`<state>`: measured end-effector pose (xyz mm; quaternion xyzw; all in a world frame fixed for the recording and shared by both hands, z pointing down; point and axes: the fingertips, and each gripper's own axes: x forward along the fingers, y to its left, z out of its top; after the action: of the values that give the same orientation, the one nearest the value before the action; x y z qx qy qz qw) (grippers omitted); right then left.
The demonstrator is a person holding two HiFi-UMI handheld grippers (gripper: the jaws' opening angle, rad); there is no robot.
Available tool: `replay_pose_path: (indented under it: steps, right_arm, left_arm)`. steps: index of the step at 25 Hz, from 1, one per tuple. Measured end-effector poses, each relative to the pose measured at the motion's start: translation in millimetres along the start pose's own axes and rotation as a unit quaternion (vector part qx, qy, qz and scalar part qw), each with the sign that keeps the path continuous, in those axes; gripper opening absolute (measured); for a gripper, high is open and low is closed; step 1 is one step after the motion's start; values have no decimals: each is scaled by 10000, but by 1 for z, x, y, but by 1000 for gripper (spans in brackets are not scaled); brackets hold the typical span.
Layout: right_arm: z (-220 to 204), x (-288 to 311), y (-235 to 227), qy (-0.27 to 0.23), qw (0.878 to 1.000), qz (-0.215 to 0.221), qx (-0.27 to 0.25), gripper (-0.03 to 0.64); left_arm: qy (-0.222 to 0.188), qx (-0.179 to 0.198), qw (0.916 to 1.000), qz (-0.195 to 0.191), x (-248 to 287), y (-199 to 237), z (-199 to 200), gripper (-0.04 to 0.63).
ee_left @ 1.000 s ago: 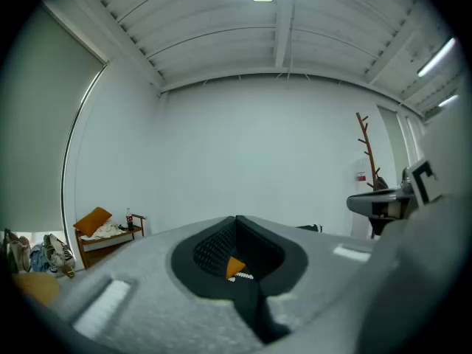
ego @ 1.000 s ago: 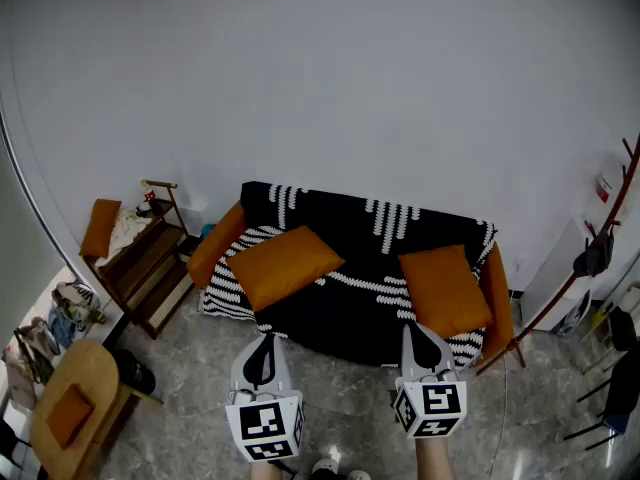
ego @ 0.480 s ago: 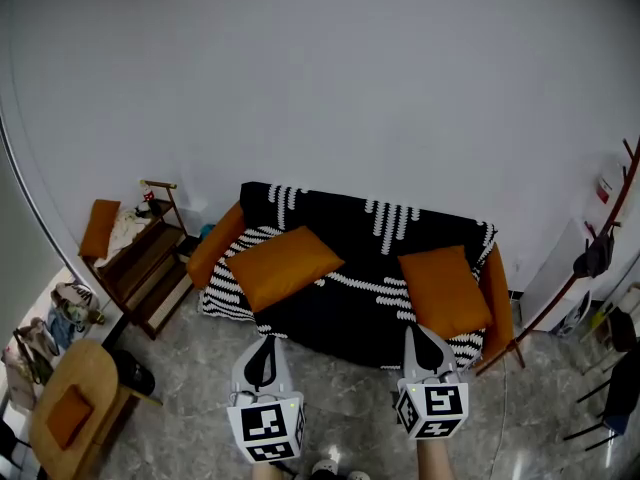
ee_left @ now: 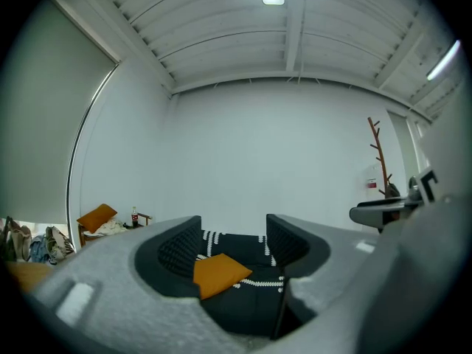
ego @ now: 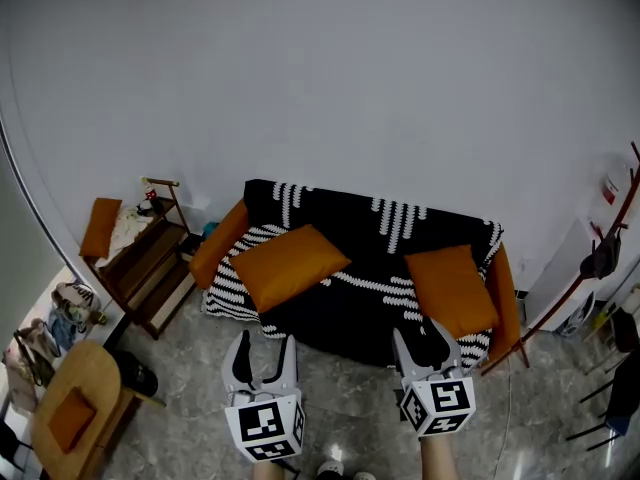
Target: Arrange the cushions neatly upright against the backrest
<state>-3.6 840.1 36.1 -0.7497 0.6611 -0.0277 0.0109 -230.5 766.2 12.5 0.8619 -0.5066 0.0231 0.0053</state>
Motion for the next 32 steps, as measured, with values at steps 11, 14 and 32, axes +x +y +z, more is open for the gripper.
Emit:
replay_pose_path:
  steps: [11, 14, 32]
  right_arm:
    - [-13, 47, 34, 133, 9998, 141, -11, 252]
    - [-15, 62, 35, 227, 9996, 185, -23, 255]
    - [-6, 284, -5, 189, 9968, 769, -55, 255]
  left_arm:
    - [172, -90, 9997, 170, 29, 54, -16, 284]
    - [246, -138, 9993, 236, 40, 64, -19, 284]
    - [266, -176, 9951, 937, 221, 109, -17, 284]
